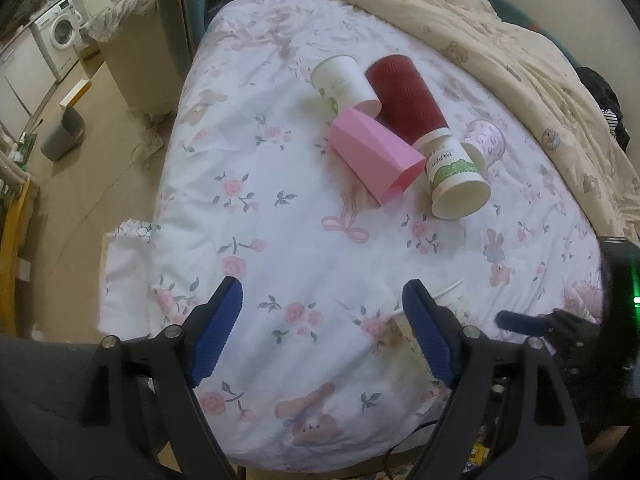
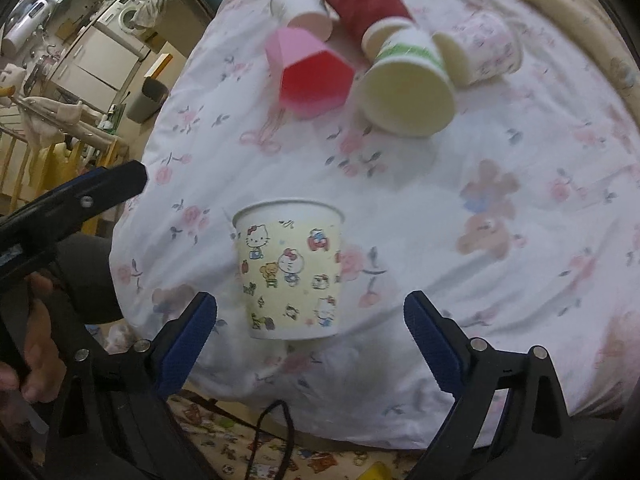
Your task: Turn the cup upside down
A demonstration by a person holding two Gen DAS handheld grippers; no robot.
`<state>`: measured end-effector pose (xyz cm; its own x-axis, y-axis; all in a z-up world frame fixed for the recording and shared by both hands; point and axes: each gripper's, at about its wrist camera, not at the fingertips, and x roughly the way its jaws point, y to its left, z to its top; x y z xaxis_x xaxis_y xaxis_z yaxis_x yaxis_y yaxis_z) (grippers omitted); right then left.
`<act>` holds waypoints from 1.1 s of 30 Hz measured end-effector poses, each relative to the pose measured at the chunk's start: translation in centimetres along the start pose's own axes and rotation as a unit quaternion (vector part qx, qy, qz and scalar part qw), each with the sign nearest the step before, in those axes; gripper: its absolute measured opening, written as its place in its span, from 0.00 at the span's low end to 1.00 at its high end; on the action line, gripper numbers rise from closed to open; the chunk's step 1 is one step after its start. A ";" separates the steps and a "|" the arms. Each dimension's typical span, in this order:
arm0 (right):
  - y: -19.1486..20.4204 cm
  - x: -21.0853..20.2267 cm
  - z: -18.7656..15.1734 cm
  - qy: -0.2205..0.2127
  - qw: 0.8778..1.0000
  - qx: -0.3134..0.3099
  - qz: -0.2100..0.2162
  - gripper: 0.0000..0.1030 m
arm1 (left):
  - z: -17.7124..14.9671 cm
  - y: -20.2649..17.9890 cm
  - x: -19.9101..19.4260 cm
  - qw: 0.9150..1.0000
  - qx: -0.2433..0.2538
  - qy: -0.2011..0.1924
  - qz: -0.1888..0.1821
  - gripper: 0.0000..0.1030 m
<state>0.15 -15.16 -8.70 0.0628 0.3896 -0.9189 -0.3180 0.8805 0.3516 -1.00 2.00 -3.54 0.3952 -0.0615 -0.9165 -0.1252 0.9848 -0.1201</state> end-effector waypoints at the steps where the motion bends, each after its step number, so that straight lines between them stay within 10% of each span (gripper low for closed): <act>1: 0.0 0.3 0.1 0.003 1.000 0.004 0.005 0.92 | 0.0 0.1 0.0 1.000 -0.001 0.000 0.000 0.78; 17: -0.3 4.1 1.2 0.045 0.998 0.018 0.025 0.65 | -0.3 1.0 -0.2 1.000 -0.008 -0.005 0.012 0.78; 33: -3.1 -6.5 2.8 -0.085 0.994 0.038 0.063 0.60 | 0.6 -0.6 -0.6 1.000 -0.007 -0.015 -0.009 0.78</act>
<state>3.39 -19.62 -3.32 0.1875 0.5313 -0.8261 -0.2611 0.8378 0.4796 -0.61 1.50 -2.70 0.4245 -0.0734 -0.9025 -0.1301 0.9814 -0.1411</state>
